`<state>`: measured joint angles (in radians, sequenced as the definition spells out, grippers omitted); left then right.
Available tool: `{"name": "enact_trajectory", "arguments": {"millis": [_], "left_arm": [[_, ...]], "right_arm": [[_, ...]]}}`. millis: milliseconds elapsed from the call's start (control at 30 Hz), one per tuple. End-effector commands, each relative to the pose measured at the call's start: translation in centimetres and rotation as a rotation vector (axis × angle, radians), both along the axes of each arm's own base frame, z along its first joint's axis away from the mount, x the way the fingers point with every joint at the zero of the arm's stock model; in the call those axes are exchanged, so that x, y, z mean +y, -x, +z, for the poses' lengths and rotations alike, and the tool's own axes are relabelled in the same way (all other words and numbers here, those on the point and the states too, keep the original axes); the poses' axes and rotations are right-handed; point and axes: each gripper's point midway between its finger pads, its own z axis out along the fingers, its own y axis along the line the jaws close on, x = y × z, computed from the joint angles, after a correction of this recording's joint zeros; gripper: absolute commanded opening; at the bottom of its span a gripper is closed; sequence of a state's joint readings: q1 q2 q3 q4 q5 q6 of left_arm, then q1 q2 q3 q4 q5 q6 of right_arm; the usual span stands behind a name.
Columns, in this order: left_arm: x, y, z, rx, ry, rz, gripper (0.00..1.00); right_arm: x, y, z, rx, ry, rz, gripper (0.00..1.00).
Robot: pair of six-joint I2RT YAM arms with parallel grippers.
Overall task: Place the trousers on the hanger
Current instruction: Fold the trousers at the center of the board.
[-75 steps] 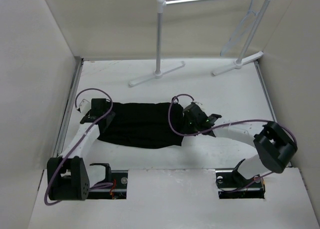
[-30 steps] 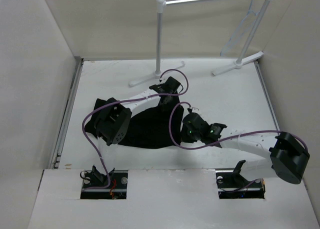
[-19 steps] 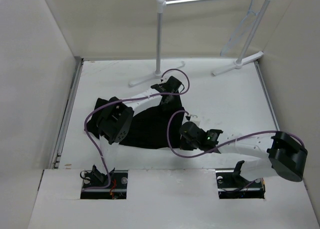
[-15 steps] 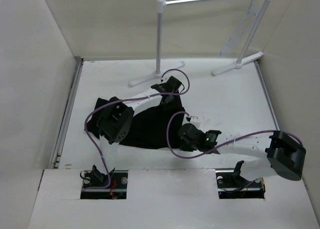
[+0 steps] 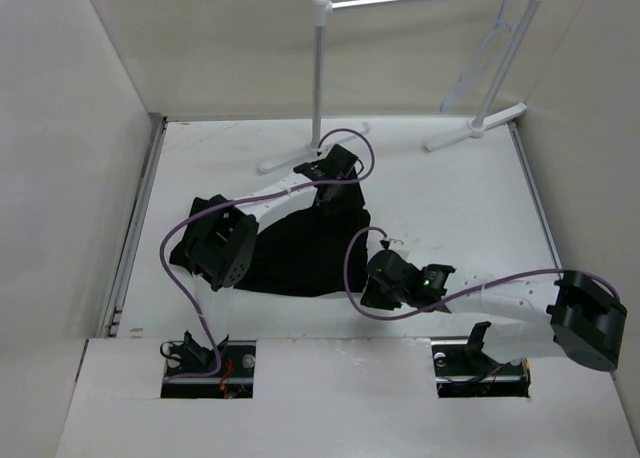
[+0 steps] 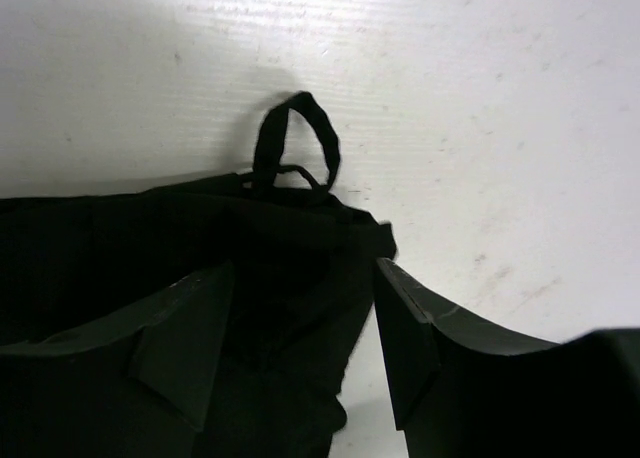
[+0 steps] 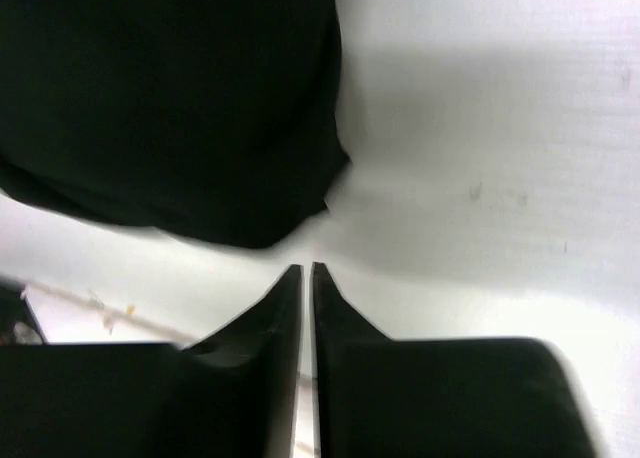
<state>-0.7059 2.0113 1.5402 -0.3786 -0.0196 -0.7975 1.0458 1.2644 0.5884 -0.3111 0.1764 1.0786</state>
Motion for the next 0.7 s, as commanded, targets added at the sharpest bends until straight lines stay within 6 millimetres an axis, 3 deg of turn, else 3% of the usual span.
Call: {"name": "enact_trajectory", "arguments": {"millis": [0, 100, 233, 267, 333, 400, 533, 667], "left_arm": [[-0.1, -1.5, 8.4, -0.156, 0.138, 0.016, 0.57], [0.8, -1.1, 11.3, -0.209, 0.185, 0.023, 0.57], [3.1, -0.5, 13.8, -0.260, 0.243, 0.060, 0.57], [3.9, -0.3, 13.9, -0.262, 0.251, 0.078, 0.55], [5.1, 0.7, 13.2, -0.252, 0.261, 0.106, 0.49], [6.1, 2.0, 11.8, -0.236, 0.275, 0.129, 0.39], [7.1, 5.4, 8.9, -0.195, 0.301, 0.144, 0.27], [9.5, 8.4, 5.0, -0.129, 0.279, 0.190, 0.26]], "right_arm": [[-1.0, 0.9, 0.8, 0.036, -0.006, 0.021, 0.28], [-1.4, 0.1, 3.7, -0.009, -0.043, 0.025, 0.45], [-2.0, -1.8, 7.6, -0.082, -0.111, -0.007, 0.49], [-2.1, -2.7, 8.5, -0.105, -0.134, -0.018, 0.44], [-2.2, -5.4, 10.4, -0.161, -0.184, -0.048, 0.24], [-1.1, -8.3, 12.2, -0.212, -0.250, -0.037, 0.11], [2.1, -13.6, 14.3, -0.263, -0.363, -0.001, 0.07], [4.5, -18.2, 13.6, -0.263, -0.414, -0.009, 0.07]]}}
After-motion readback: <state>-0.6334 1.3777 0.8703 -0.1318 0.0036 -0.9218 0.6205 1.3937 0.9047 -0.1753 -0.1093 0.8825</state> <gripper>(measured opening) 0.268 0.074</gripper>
